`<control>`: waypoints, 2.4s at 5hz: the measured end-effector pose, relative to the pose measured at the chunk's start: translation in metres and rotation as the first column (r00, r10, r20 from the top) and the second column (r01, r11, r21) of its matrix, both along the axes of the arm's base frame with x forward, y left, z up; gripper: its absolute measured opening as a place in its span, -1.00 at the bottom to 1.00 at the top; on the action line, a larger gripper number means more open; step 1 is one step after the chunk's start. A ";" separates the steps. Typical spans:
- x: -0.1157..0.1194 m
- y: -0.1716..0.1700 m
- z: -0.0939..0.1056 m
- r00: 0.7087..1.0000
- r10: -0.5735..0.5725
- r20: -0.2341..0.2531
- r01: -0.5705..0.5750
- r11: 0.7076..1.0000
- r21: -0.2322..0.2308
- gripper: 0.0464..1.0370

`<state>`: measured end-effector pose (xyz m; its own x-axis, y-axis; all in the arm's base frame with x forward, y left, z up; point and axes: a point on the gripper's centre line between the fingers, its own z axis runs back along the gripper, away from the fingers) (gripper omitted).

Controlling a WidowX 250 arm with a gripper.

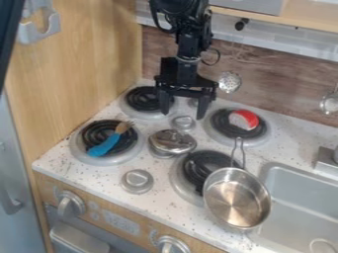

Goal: Move the silver pot to the upper left stove

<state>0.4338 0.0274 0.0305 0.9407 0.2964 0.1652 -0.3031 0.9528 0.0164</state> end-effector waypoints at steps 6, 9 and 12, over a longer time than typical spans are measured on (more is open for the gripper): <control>-0.045 -0.174 0.032 0.950 -0.312 0.013 0.312 0.949 -0.037 0.92; -0.089 -0.194 -0.049 0.934 -0.252 -0.252 0.272 0.961 0.049 0.92; -0.092 -0.194 -0.084 0.938 -0.180 -0.297 0.209 0.975 0.070 0.17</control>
